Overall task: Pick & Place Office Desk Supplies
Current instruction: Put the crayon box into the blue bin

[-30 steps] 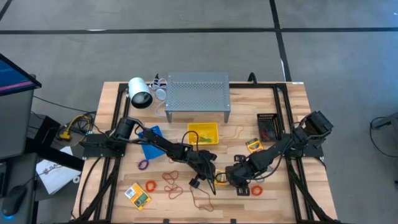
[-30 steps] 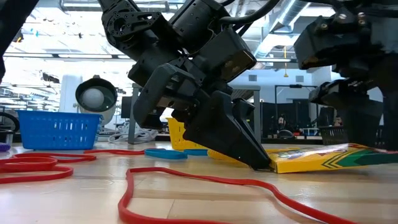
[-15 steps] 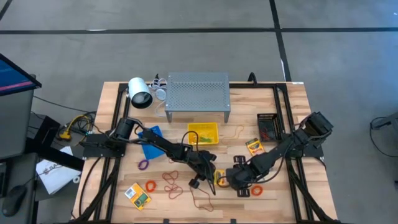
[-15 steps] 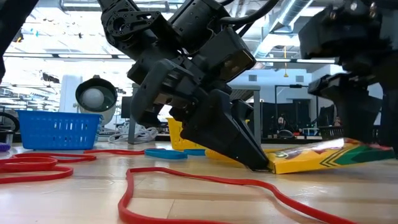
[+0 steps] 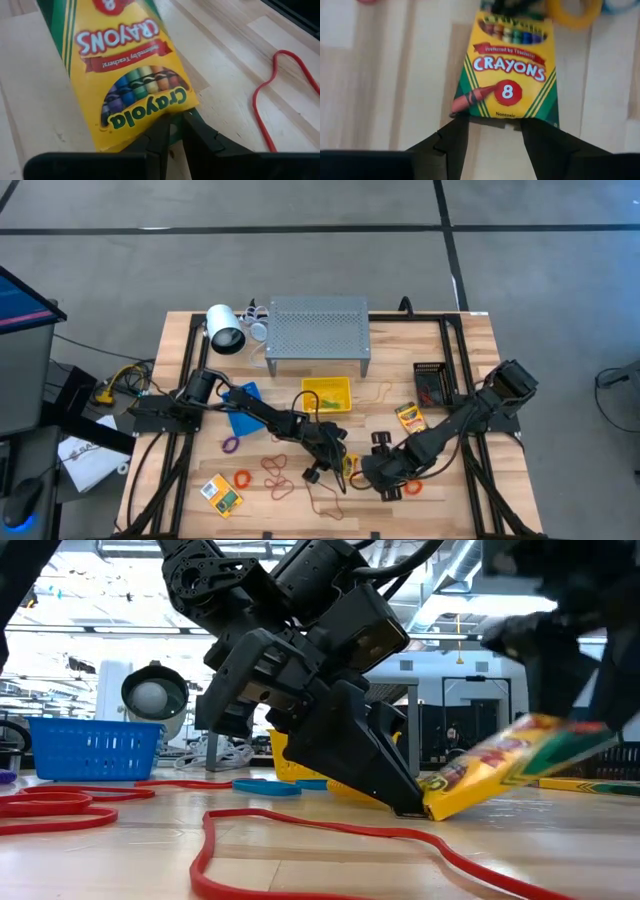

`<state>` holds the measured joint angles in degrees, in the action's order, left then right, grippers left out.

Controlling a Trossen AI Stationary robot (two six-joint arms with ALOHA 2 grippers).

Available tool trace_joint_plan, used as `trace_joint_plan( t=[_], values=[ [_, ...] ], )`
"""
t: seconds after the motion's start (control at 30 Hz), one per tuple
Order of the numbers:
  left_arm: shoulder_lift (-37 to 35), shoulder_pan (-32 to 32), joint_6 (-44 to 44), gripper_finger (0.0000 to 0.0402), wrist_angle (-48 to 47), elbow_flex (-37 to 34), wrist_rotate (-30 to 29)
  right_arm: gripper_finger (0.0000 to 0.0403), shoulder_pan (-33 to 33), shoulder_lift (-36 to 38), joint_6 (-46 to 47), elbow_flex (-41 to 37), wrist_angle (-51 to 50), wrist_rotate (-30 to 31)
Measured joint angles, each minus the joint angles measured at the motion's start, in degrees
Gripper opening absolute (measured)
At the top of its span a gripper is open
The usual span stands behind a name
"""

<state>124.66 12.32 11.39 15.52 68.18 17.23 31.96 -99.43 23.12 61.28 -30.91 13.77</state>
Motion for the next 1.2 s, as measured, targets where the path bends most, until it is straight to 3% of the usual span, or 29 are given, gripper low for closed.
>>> trace_joint_plan(
  t=[0.27, 0.63, 0.93, 1.2],
  values=[
    [-0.1, -0.2, -1.2, 0.0048, 0.4, 0.0, 1.4, 0.0147, 0.0, 0.1, -4.8, 1.4, 7.5, 3.0],
    [-0.3, -0.2, -1.4, 0.0048, 0.3, 0.0, 1.1, 0.0111, 0.0, -0.3, -7.3, 0.9, 6.6, 2.4],
    [-0.4, -0.2, -1.4, 0.0048, 0.1, 0.1, 1.1, 0.0088, 0.1, -0.4, -8.3, 1.8, 4.1, 0.8],
    [-0.4, -0.2, -1.8, 0.0026, 0.5, 0.2, 0.8, 0.0059, 0.1, -0.5, -8.2, 6.4, -4.4, 1.3]
  ],
)
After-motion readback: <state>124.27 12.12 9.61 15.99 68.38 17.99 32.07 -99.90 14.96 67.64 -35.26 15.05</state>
